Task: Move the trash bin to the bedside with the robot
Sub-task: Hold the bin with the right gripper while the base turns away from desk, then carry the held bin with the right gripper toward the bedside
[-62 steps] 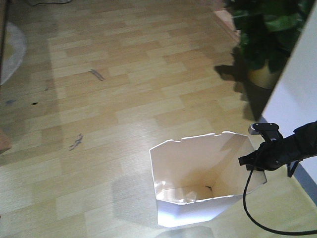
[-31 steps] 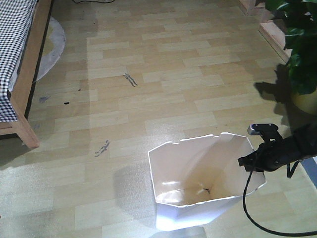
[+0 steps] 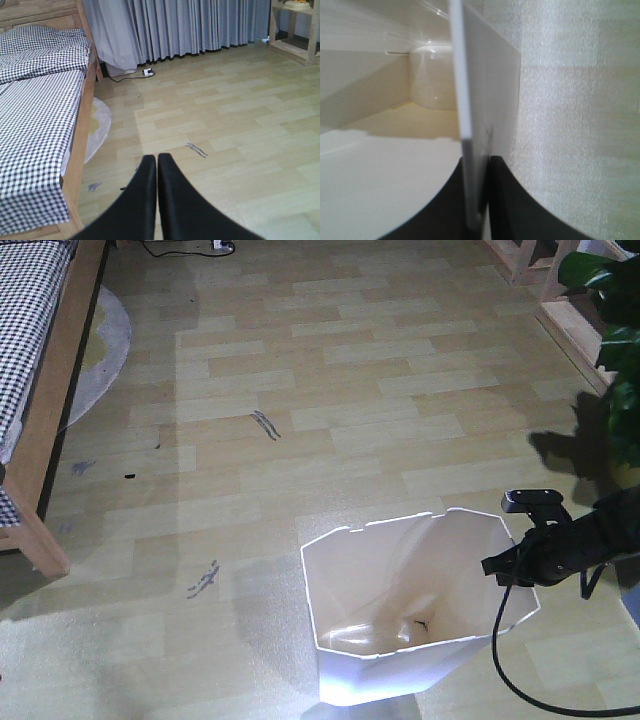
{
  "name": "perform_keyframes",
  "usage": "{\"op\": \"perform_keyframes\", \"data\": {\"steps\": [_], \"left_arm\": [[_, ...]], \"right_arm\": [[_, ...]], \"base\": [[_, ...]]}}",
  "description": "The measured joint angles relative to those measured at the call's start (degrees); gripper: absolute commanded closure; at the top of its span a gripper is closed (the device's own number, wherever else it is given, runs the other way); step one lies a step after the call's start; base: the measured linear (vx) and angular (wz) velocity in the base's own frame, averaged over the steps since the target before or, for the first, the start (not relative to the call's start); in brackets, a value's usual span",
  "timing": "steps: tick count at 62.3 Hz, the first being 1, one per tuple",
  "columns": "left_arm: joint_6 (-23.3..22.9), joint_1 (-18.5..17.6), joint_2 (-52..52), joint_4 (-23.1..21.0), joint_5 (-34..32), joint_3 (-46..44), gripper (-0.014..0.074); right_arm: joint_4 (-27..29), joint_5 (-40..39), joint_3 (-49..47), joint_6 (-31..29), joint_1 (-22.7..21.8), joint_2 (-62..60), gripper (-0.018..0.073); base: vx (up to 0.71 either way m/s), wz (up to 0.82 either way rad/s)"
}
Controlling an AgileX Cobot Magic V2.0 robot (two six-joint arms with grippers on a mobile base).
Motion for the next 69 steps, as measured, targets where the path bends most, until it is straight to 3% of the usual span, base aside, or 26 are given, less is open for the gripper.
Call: {"op": "perform_keyframes", "data": {"steps": [69], "left_arm": [[0.0,0.0,0.0,0.0,0.0,0.0,0.0602]], "right_arm": [[0.0,0.0,0.0,0.0,-0.1,0.0,0.0565]], "base": [[0.39,0.12]]}}
